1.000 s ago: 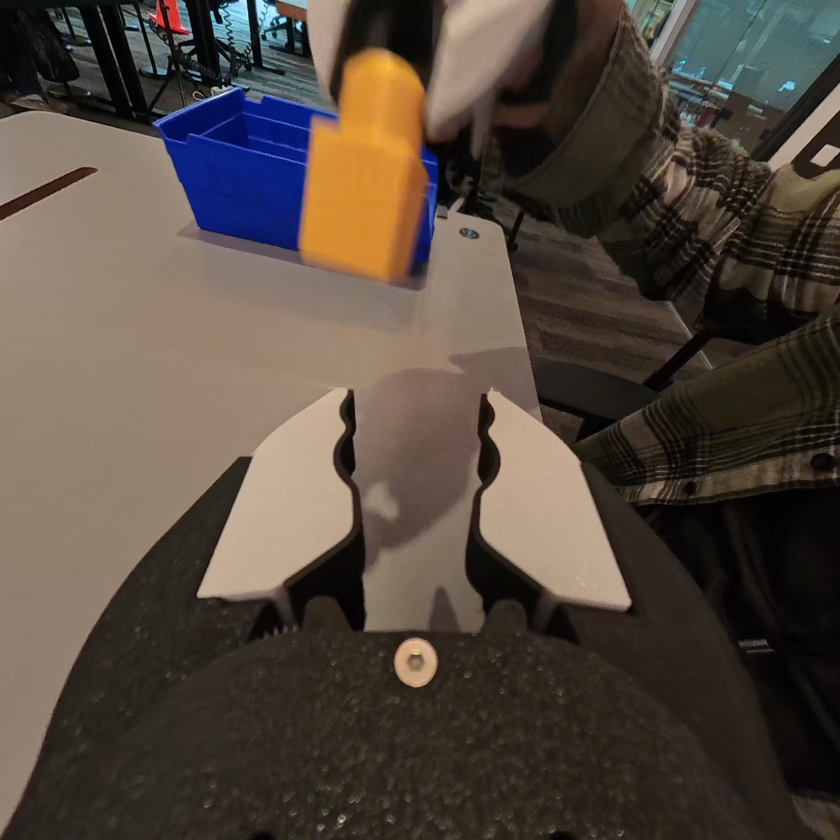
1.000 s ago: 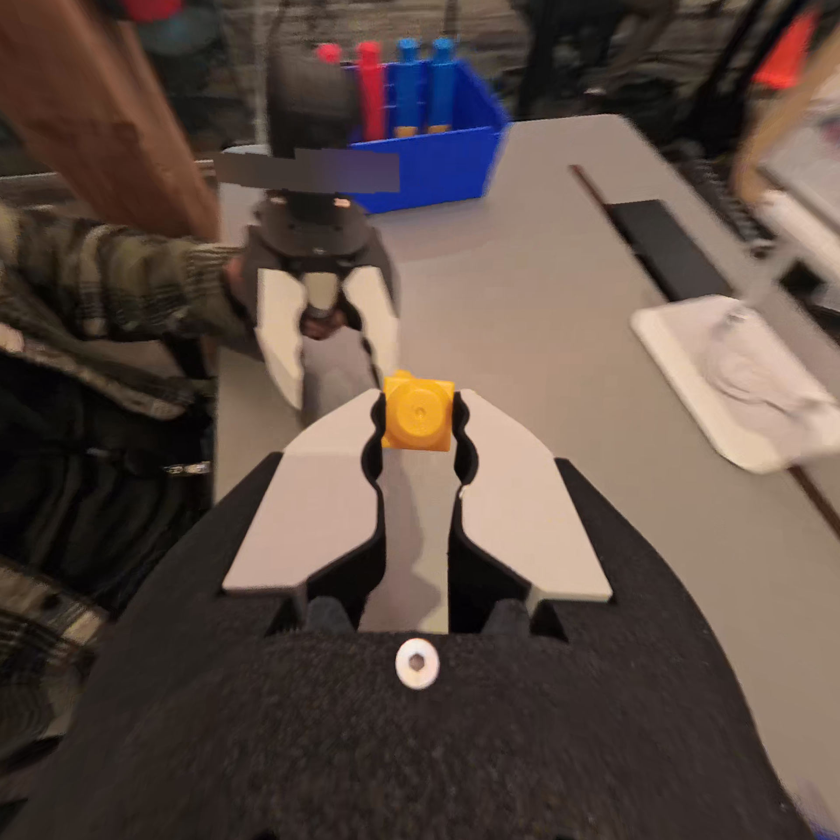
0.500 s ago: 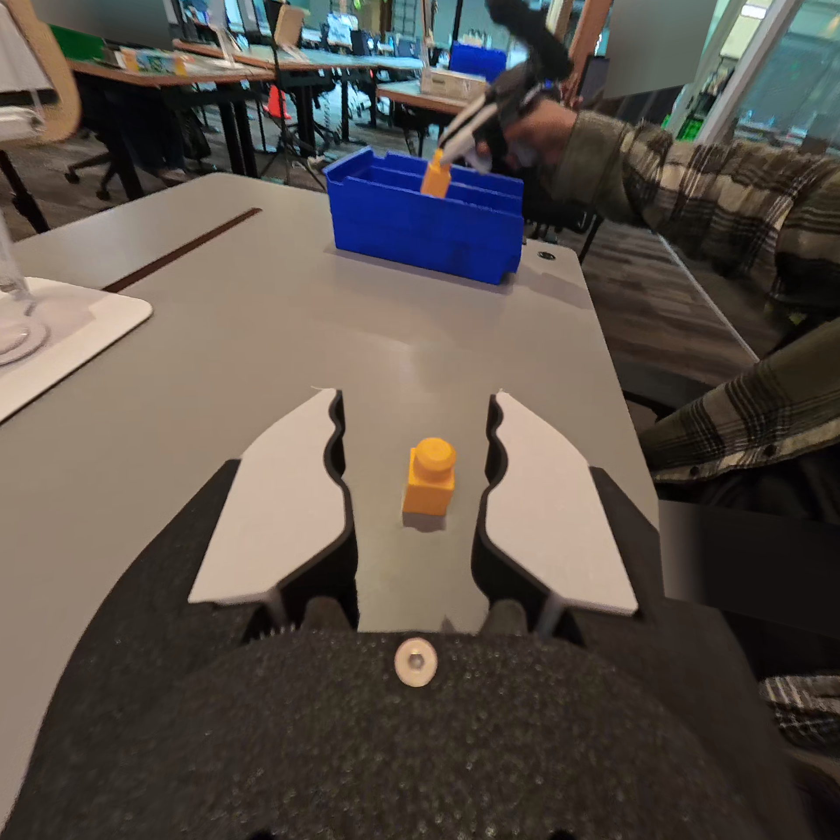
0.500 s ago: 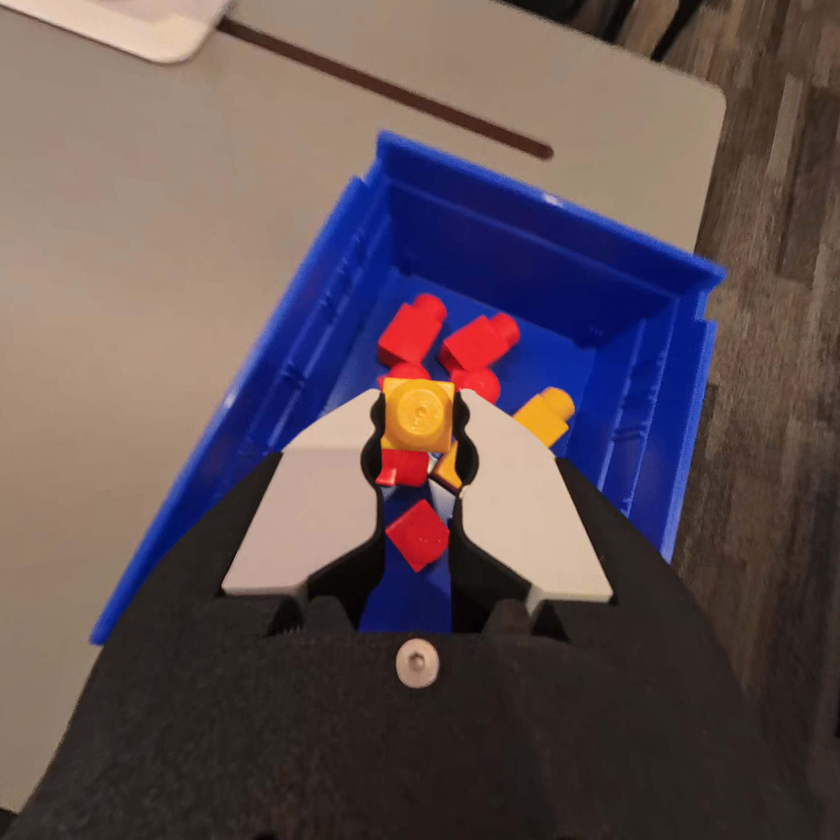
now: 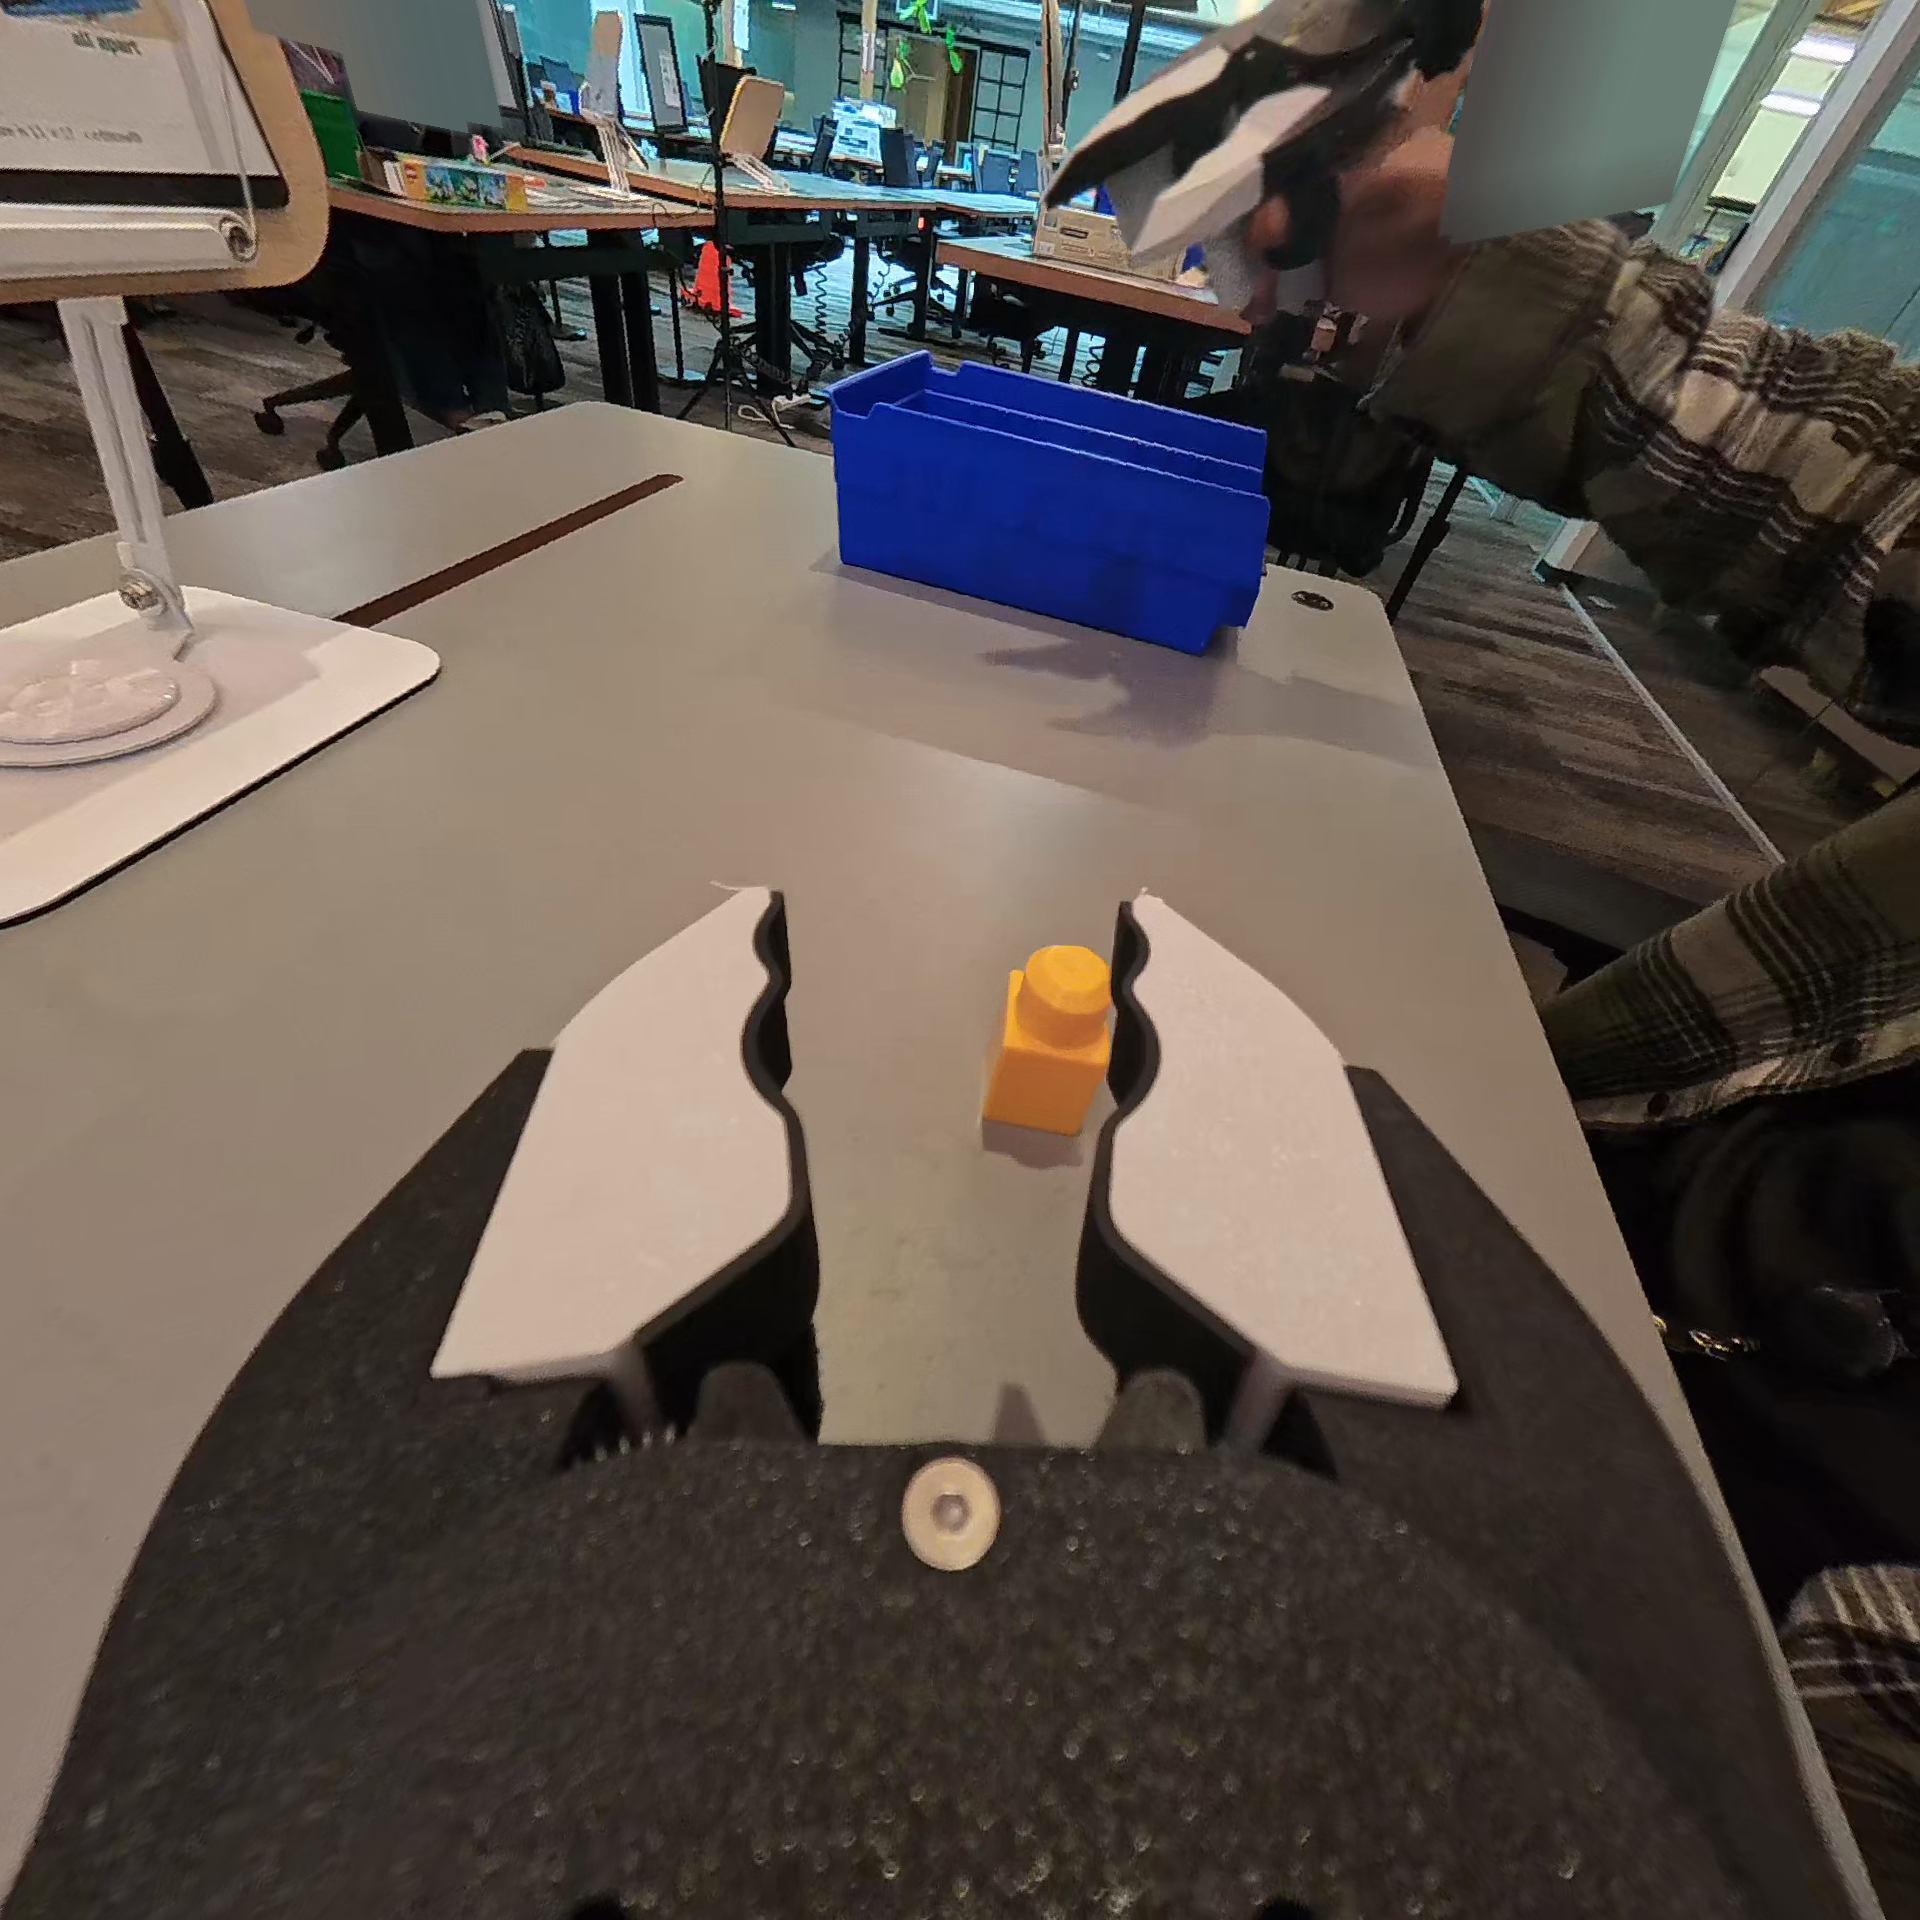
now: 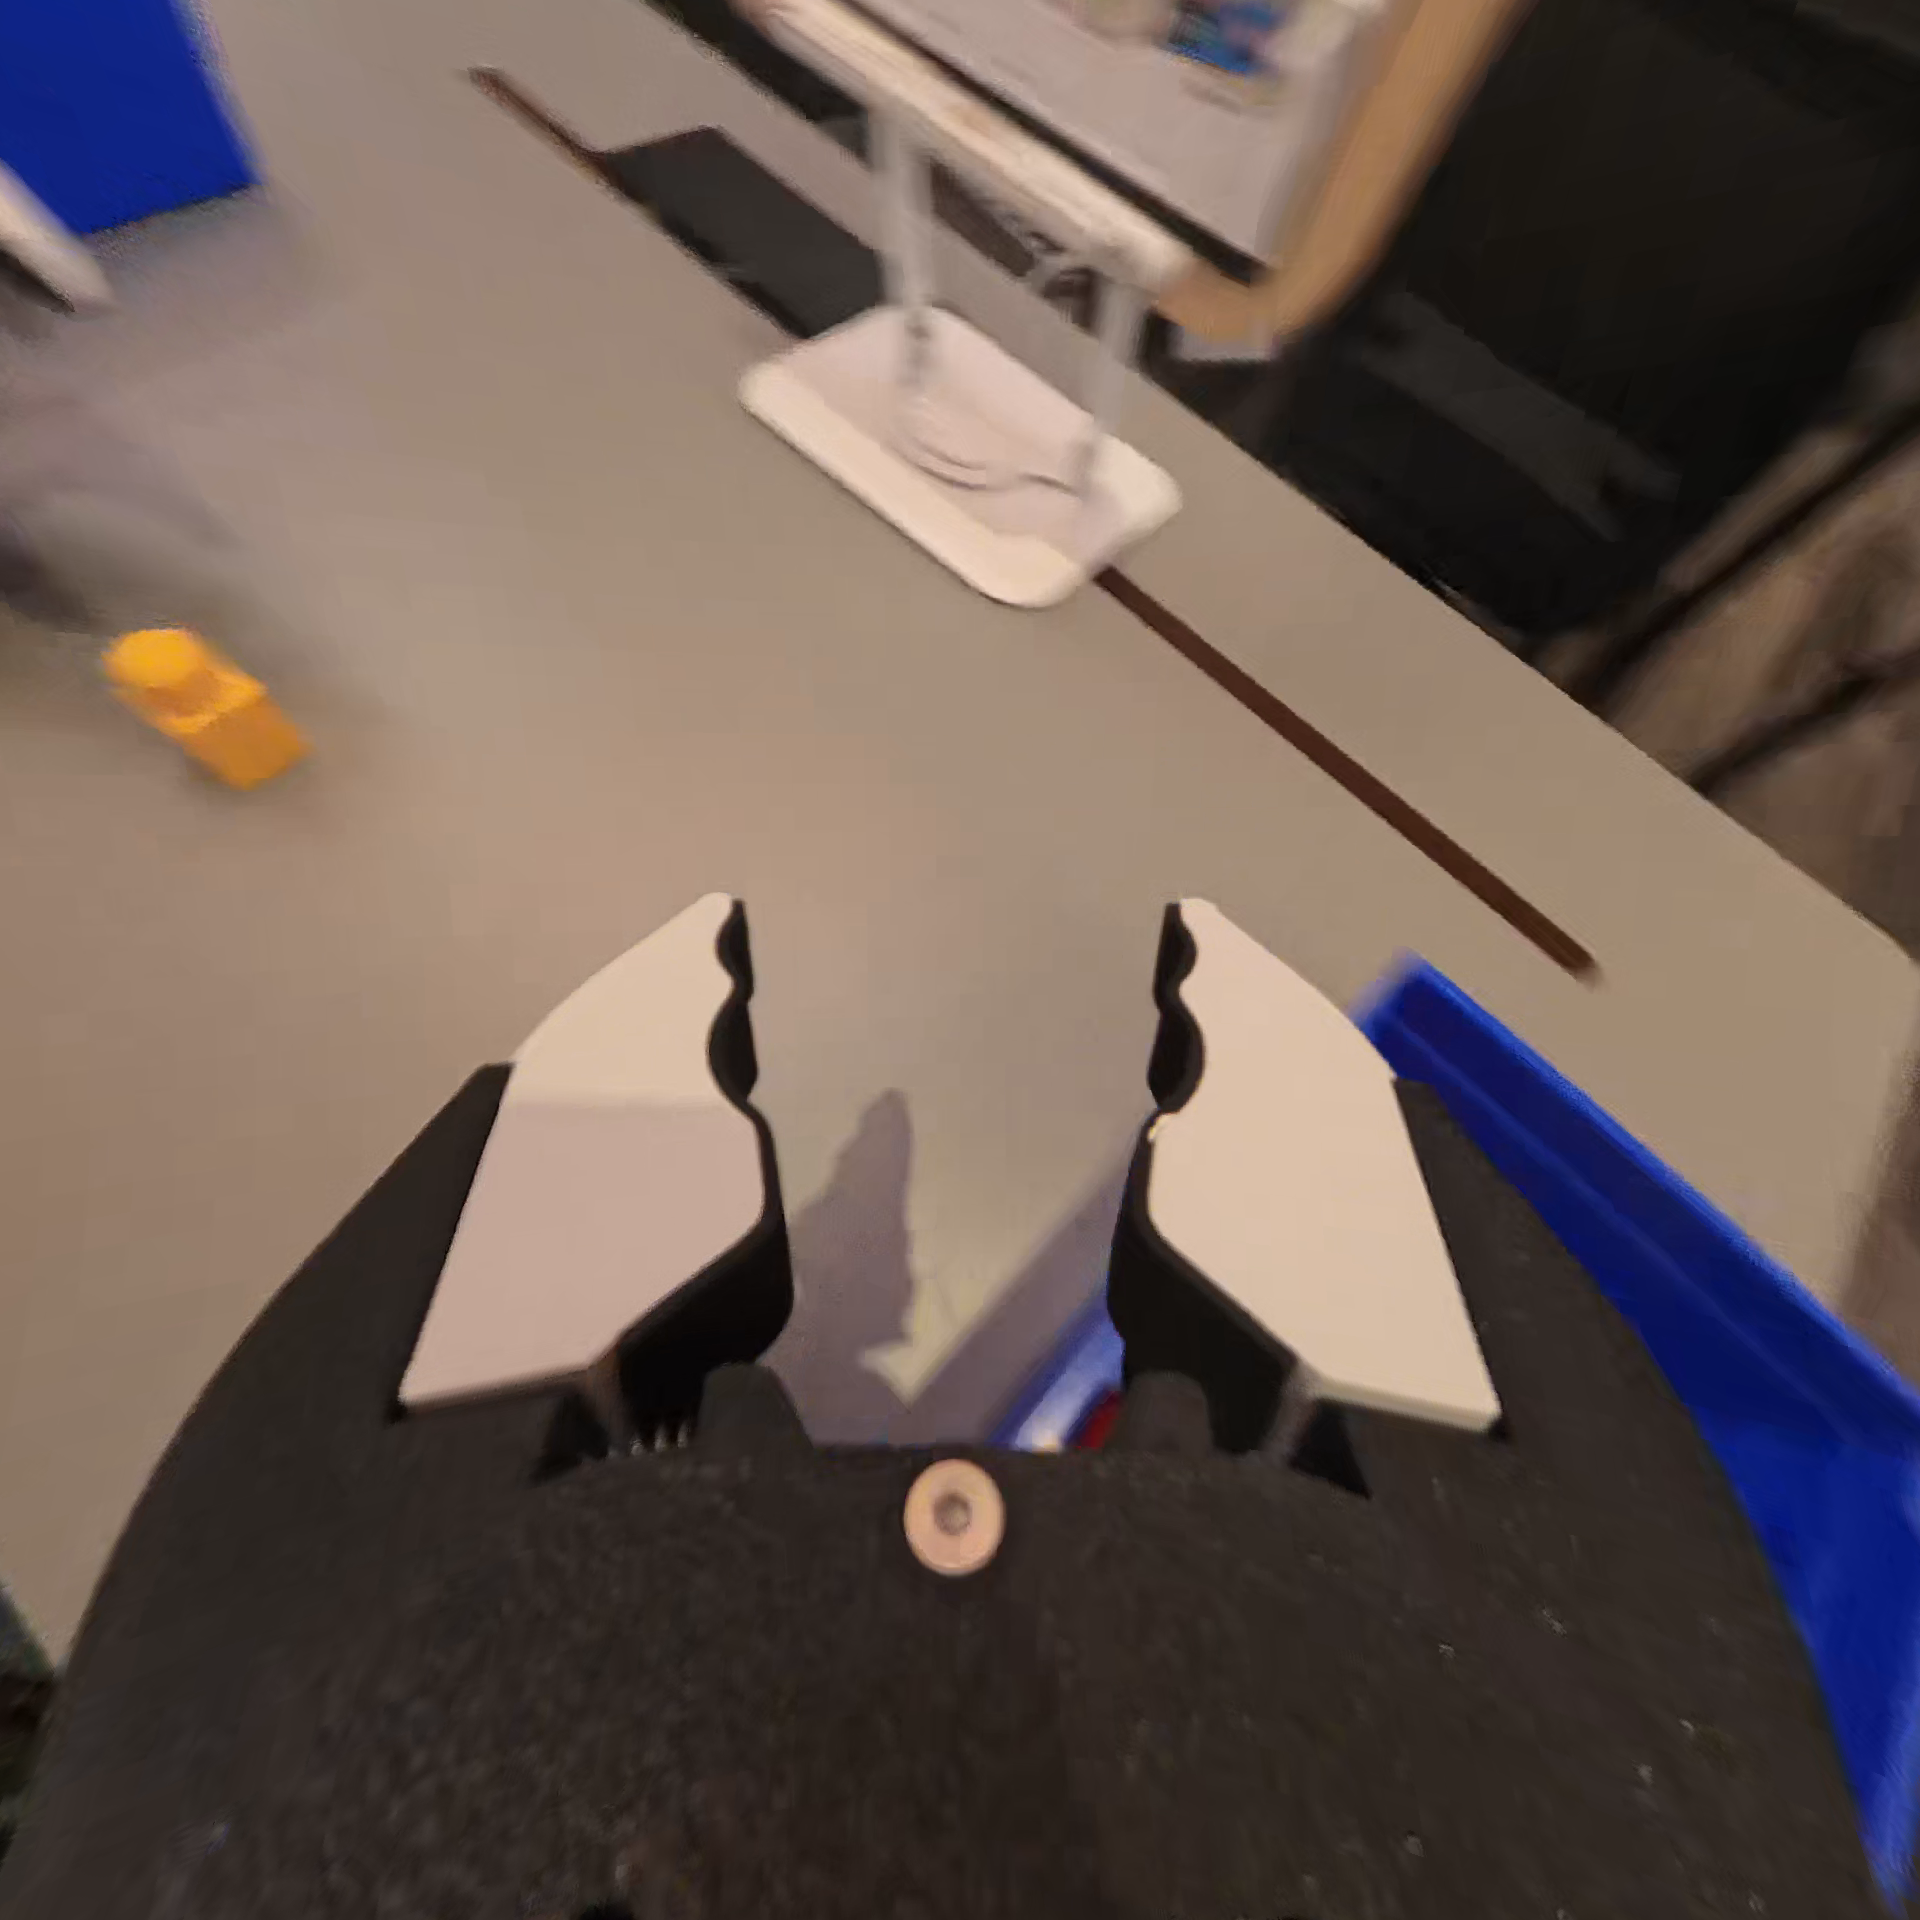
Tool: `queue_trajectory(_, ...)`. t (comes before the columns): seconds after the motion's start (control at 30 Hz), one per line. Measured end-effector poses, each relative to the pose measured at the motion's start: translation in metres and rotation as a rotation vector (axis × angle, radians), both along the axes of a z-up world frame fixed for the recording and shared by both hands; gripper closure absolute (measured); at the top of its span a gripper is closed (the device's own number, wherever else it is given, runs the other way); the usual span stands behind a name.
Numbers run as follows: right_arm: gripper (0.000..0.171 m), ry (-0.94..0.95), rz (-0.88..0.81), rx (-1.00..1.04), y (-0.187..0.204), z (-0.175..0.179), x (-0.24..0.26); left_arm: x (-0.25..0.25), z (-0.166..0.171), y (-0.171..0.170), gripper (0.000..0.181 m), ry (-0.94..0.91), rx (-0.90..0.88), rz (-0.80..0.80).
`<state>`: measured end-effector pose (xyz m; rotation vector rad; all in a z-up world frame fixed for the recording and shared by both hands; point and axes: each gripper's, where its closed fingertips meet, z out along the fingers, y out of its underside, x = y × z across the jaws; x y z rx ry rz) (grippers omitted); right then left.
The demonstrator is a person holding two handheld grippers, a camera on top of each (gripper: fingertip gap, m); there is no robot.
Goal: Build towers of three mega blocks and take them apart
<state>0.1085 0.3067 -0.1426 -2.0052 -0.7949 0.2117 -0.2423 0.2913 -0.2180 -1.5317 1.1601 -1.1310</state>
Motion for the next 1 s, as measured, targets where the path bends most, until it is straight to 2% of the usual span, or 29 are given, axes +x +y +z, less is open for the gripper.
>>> queue_trajectory(0.03,0.095,-0.015,0.083,-0.005,-0.003,-0.003,-0.032,-0.001,-0.001,0.001,0.122,0.000,-0.003,0.004)
queue_trajectory(0.2,0.092,-0.044,0.434,-0.068,-0.021,-0.042,-0.171,-0.008,-0.001,0.009,0.123,-0.018,-0.019,0.033)
queue_trajectory(0.4,0.096,-0.025,0.667,-0.151,-0.037,-0.087,-0.265,-0.011,-0.001,0.012,0.123,-0.024,-0.021,0.047)
queue_trajectory(0.57,0.101,-0.005,0.751,-0.205,-0.044,-0.109,-0.300,-0.013,0.000,0.014,0.123,-0.026,-0.022,0.056)
queue_trajectory(0.83,0.109,-0.070,0.799,-0.290,-0.049,-0.140,-0.311,-0.012,-0.002,0.014,0.123,-0.013,-0.019,0.057)
queue_trajectory(0.93,0.126,-0.068,0.818,-0.323,-0.051,-0.149,-0.313,-0.012,-0.002,0.014,0.124,-0.013,-0.023,0.060)
queue_trajectory(0.97,0.140,-0.062,0.820,-0.326,-0.052,-0.150,-0.314,-0.012,-0.002,0.015,0.124,-0.013,-0.024,0.060)
queue_trajectory(1.0,0.143,-0.051,0.822,-0.328,-0.052,-0.150,-0.315,-0.012,-0.002,0.015,0.124,-0.014,-0.025,0.061)
